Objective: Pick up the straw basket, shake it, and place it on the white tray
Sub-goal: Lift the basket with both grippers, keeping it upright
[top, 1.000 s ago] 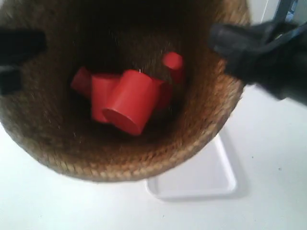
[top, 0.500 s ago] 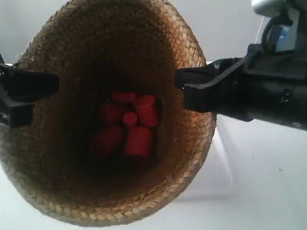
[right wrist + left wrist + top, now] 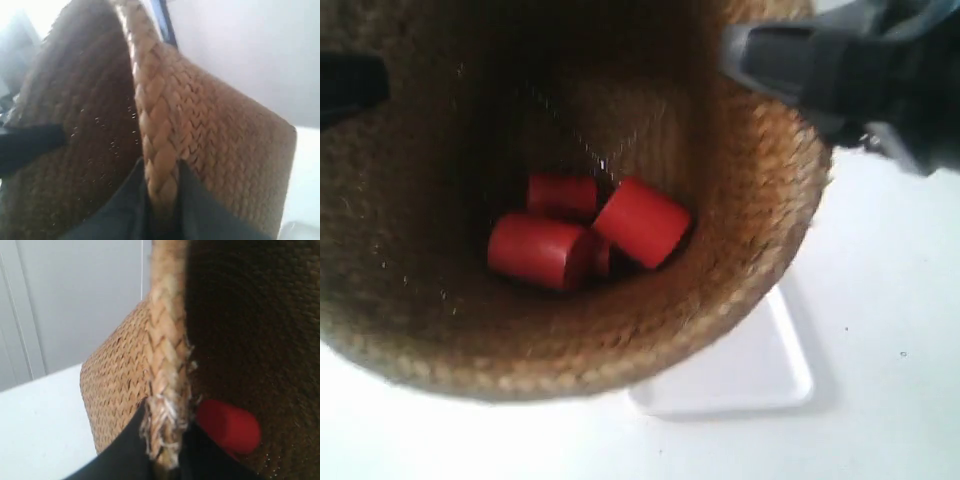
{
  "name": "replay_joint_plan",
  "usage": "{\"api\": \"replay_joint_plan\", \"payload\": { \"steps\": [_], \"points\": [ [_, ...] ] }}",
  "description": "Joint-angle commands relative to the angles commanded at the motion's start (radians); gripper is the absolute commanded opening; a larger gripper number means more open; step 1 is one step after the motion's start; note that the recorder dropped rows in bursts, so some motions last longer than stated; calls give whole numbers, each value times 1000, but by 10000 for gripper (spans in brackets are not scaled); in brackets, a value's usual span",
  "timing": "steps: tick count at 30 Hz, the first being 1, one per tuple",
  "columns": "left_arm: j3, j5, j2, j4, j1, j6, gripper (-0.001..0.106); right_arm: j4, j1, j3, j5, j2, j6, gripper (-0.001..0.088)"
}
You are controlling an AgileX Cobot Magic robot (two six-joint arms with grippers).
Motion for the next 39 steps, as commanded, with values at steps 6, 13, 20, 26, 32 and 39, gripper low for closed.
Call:
{"api": "replay_joint_plan", "payload": {
  "steps": [6,13,20,26,32,39],
  "points": [
    [-108,179,-81,-6,0,-4,0,12,0,-141,222,-129,-4,0],
    [-60,34,7,-47,0,-8,0,7,-9,-47,71,-1,38,0],
    [-89,80,-60,-13,0,23,0,-25,-2,-39,76,-103,27,0],
    [-98,179,-44,-19,0,23,0,31,0,-46,175,-80,88,0],
    [-10,-72,30,-31,0,-7,0,23,18,70,-40,-68,-16,0],
    [-114,177,-75,-34,0,-18,0,30,18,-58,133,-212,-18,0]
  ]
}}
